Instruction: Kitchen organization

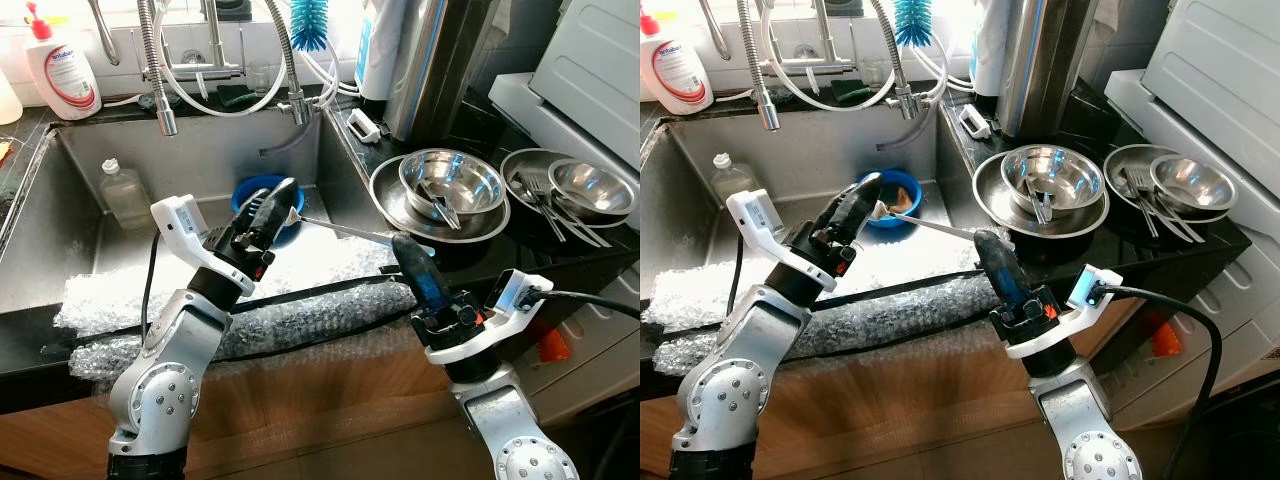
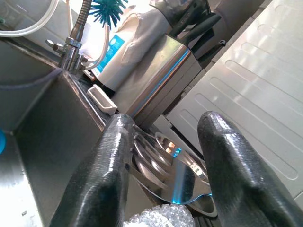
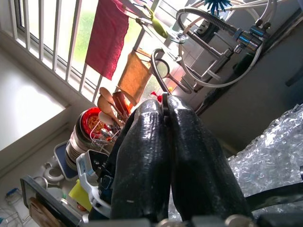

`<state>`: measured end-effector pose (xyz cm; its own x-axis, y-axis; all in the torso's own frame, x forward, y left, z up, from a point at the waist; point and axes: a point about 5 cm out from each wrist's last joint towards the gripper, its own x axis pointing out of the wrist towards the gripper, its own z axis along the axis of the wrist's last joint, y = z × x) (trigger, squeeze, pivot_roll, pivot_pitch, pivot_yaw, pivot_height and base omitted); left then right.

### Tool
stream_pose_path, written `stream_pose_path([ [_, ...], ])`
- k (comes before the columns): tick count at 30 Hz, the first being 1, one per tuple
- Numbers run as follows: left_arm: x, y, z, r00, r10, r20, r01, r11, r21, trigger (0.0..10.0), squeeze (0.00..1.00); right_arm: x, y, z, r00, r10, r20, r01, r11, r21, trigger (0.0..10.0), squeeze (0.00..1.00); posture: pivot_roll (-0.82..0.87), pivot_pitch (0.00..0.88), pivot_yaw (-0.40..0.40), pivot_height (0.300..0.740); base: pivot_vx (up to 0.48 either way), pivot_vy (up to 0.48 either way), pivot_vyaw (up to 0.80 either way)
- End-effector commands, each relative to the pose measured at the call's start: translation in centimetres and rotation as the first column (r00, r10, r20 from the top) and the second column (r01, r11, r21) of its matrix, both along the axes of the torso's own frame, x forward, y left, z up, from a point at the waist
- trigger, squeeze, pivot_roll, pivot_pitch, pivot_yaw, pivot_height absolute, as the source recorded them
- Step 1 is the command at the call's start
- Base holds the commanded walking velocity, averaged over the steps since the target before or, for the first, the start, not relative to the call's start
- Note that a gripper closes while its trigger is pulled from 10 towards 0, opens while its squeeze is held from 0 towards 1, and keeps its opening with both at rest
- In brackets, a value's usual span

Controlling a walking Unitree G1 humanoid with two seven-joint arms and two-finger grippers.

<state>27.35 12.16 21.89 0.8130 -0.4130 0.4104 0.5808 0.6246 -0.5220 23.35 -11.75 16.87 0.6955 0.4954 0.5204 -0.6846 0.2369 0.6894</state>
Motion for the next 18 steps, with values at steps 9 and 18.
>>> stream_pose_path([
  [9, -0.39, -0.67, -0.19, 0.998, -0.056, -0.017, 0.057, 0.998, 0.023, 0.0, 0.0, 0.62, 0.2, 0.19, 1.0, -0.02, 0.004, 0.02, 1.0, -0.001, 10.0, 0.0, 0.08, 0.08, -0.029, 0.74, 0.0, 0.0, 0.0],
  [18, -0.57, -0.93, -0.33, 0.997, -0.071, -0.023, 0.072, 0.997, 0.033, 0.0, 0.0, 0.8, 0.23, 0.11, 0.999, -0.035, 0.002, 0.035, 0.999, -0.011, 10.0, 0.0, 0.08, 0.078, -0.029, 0.74, 0.0, 0.0, 0.0],
])
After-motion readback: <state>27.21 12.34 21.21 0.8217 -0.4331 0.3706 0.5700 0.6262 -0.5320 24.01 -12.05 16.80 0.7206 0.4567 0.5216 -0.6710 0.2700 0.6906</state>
